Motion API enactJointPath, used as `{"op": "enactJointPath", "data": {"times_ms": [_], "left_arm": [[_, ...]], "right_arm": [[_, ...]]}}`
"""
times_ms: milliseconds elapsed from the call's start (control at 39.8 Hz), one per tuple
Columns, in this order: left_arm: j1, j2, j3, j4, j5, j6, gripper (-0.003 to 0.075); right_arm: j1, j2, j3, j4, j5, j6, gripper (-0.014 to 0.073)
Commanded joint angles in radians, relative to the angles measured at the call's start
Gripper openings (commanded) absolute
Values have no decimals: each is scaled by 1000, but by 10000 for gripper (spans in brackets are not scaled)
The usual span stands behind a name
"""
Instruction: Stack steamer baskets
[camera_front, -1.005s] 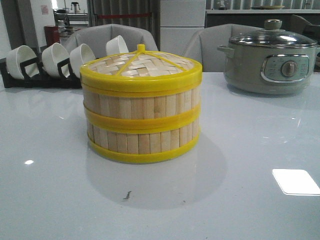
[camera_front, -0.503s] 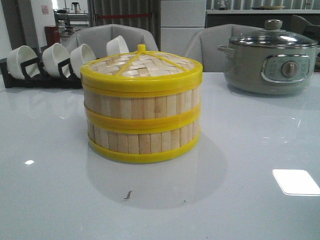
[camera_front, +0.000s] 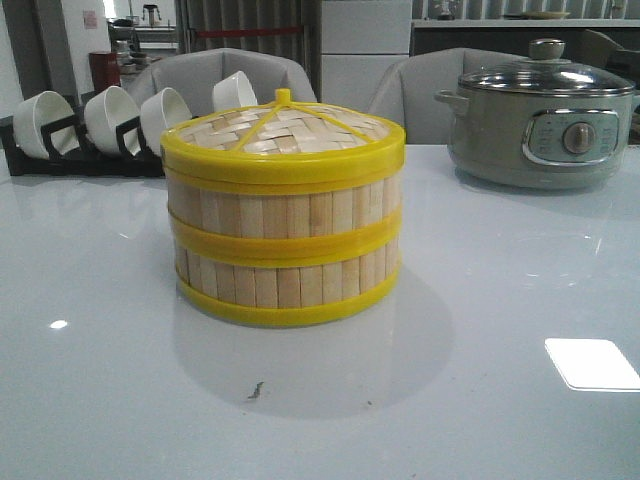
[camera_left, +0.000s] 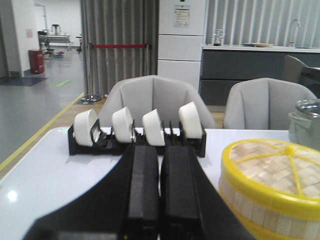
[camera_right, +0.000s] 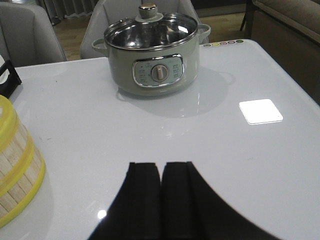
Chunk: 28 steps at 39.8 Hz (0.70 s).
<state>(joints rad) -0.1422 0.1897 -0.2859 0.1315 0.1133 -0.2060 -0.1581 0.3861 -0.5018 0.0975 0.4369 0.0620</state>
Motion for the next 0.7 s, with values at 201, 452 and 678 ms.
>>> {"op": "enactJointPath", "data": {"times_ms": [201,452,678], "left_arm": [[98,-187,168,-65,-124,-8,85],[115,-208,235,-69,-159,-8,85],[115,-208,277,-72,-190,-8,85]], "right_arm": [[-6,7,-26,5,-78,-11,56],[-6,8,-26,5,-78,-11,56],[-6,8,-26,5,-78,-11,56]]}}
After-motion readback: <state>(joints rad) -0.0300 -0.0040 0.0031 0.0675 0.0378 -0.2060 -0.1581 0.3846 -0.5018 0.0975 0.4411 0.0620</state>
